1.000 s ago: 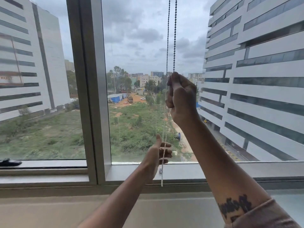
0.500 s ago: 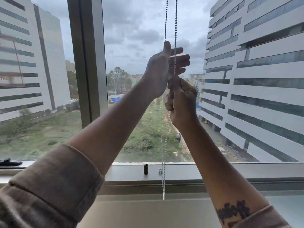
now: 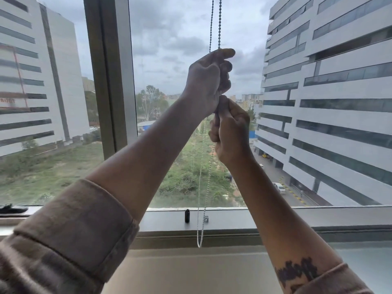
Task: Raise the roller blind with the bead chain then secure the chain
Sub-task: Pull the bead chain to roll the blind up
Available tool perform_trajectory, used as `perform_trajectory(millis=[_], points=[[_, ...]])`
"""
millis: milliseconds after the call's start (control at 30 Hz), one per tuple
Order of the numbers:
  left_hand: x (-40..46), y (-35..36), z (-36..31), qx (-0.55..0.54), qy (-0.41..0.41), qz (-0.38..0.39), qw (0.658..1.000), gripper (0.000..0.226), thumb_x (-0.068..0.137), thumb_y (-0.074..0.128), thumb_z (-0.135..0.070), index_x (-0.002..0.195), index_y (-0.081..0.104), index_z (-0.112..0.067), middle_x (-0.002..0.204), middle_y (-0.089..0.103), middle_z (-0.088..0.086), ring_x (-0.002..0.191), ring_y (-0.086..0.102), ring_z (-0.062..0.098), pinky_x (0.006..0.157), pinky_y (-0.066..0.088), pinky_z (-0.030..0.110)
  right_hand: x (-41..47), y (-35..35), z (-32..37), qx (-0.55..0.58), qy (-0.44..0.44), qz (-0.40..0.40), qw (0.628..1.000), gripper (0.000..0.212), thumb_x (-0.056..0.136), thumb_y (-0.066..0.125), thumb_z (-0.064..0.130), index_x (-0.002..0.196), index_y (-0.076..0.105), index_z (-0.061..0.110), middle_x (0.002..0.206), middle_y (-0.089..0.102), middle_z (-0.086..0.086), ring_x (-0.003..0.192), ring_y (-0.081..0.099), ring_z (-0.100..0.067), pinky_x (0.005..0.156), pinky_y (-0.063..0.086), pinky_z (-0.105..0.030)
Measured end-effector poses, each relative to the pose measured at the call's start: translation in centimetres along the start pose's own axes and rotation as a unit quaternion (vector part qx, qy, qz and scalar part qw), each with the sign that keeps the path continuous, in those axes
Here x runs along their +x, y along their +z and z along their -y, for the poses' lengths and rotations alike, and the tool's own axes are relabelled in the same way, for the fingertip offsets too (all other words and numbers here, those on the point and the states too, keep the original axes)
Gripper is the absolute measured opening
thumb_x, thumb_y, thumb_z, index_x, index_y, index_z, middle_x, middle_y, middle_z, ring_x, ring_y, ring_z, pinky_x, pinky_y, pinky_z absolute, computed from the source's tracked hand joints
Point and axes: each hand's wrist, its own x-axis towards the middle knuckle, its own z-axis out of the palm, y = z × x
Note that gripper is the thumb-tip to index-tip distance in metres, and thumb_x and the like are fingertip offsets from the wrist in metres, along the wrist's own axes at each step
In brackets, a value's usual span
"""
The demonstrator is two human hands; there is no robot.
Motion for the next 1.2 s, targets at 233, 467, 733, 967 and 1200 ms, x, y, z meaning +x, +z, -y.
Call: perform_trajectory(millis=[233,467,733,967,1200], points=[[0.0,-0.1,-0.1,0.026,-0.003,-0.002,1.0,0.048,0.109,0.027,0.009,0.105,0.074,-0.003,0.058,0.05,-0.002,0.042,0.022,0.012,0.047,0.021,0.028,0.0,0.1,0.3,-0.022,0.005,-0.001,1.0,0.044,0.114,0.05,0.02,0.071,0.052,0.014,0.045,0.035,0.004,0.037,0.021,-0.012,0.041,0.017,-0.021],[0.2,-1.2,0.3,0.027,-0.023,0.023,0.999,0.034,0.116,0.04,-0.003,0.112,0.073,0.001,0.059,0.052,-0.003,0.049,0.027,0.011,0.053,0.026,0.027,0.3,-0.1,0.6,-0.051,0.014,0.02,0.998,0.031,0.115,0.05,0.024,0.093,0.058,0.004,0.048,0.035,0.002,0.039,0.023,-0.012,0.043,0.017,-0.025],[-0.4,-2.2,1.7,0.074,-0.001,0.0,0.997,0.02,0.112,0.056,-0.008,0.12,0.072,0.001,0.077,0.056,0.004,0.061,0.047,0.013,0.057,0.038,0.026,0.0,-0.7,-0.4,-0.063,0.054,0.062,0.995,0.024,0.117,0.043,0.023,0.1,0.05,0.007,0.052,0.035,0.01,0.042,0.026,-0.009,0.045,0.022,-0.026],[-3.2,-4.8,5.4,0.131,-0.031,-0.006,0.991,0.027,0.109,0.059,-0.006,0.133,0.066,0.004,0.084,0.066,0.005,0.071,0.059,0.013,0.067,0.051,0.026,-1.4,-2.7,-4.4,-0.163,0.058,0.064,0.983,0.027,0.115,0.046,0.017,0.099,0.06,0.0,0.063,0.052,-0.003,0.05,0.045,-0.015,0.049,0.039,-0.028],[-6.5,-8.2,10.3,0.178,-0.067,-0.014,0.982,0.012,0.106,0.067,-0.008,0.117,0.067,-0.013,0.083,0.071,0.005,0.077,0.066,0.017,0.075,0.057,0.031,-4.6,-4.8,-8.9,-0.203,0.125,0.074,0.968,0.013,0.103,0.058,-0.005,0.11,0.064,-0.015,0.085,0.065,-0.023,0.074,0.057,-0.026,0.067,0.05,-0.034]])
